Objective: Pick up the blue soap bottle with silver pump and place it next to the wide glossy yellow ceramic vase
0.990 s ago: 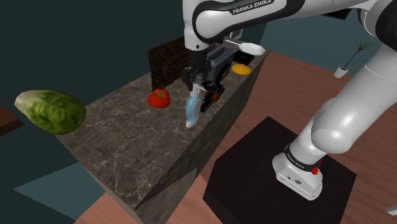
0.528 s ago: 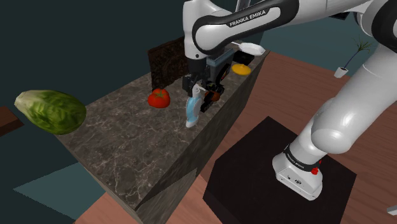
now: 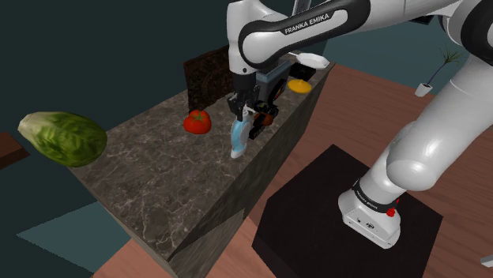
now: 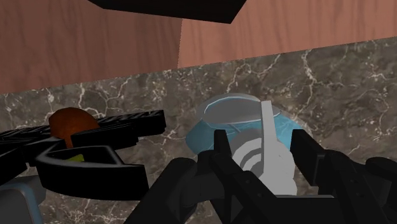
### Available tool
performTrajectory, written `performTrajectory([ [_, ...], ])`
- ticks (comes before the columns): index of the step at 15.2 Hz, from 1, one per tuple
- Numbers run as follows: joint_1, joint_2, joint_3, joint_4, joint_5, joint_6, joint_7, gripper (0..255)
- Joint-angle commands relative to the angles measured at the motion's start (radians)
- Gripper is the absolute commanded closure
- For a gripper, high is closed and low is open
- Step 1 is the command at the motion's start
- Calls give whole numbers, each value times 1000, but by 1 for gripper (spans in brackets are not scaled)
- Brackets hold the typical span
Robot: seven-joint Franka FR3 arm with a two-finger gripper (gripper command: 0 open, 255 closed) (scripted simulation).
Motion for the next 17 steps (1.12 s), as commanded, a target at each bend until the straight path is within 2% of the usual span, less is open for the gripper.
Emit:
performTrajectory([
  [1,0,0,0,0,0,0,0,255],
  [8,0,0,0,0,0,0,0,255],
  [17,-2,-36,-2,83,8,-118,-5,255],
])
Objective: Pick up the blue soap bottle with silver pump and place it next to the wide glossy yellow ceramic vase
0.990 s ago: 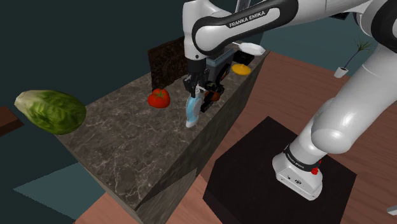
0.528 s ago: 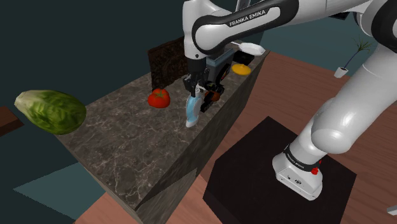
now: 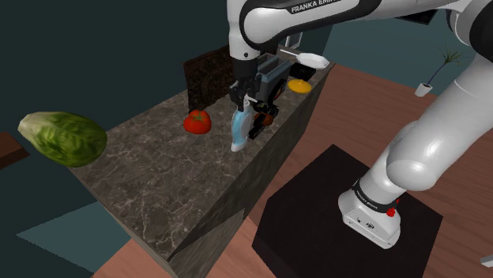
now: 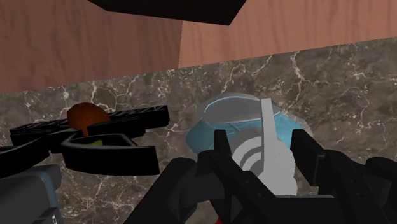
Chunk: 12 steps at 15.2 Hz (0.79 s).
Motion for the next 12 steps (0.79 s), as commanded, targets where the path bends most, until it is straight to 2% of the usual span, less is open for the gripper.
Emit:
performTrajectory([
  [1,-1,-5,-1,18,1,-23,-2,255],
  [12,-3,-24,-4,146,4,-169,-2,255],
])
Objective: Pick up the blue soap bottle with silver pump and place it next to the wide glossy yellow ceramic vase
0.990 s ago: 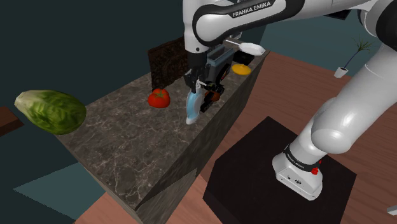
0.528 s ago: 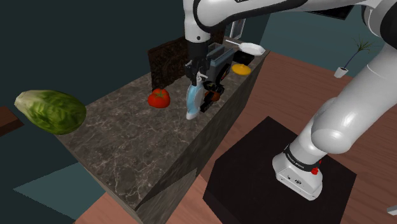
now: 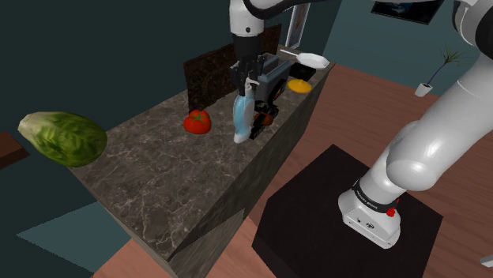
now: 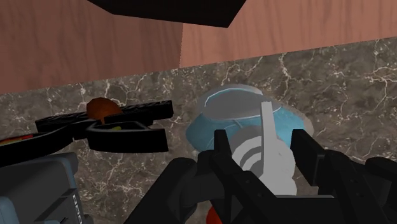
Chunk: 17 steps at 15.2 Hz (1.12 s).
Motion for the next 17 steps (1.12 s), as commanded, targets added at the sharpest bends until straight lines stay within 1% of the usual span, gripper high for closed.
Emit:
performTrajectory([
  [1,-1,-1,-1,27,0,-29,-2,255],
  [17,-1,27,-1,276,-7,-250,9,255],
])
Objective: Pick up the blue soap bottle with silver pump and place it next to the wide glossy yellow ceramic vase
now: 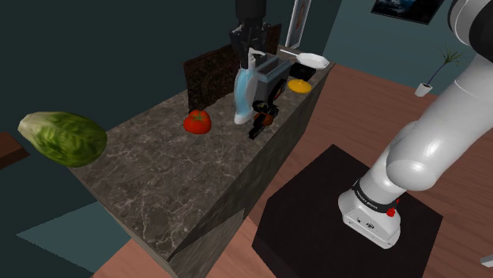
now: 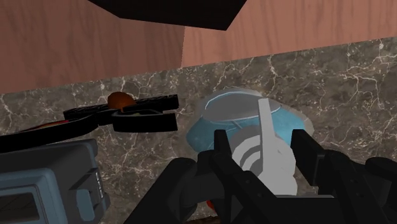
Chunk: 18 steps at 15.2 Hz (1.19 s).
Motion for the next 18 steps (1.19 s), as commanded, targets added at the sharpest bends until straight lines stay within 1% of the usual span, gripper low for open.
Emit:
performTrajectory([
  [1,1,8,1,38,-2,-30,3,255],
  [10,6,59,7,224,-14,-167,16,255],
  [18,19,136,16,437,-33,-306,34,255],
])
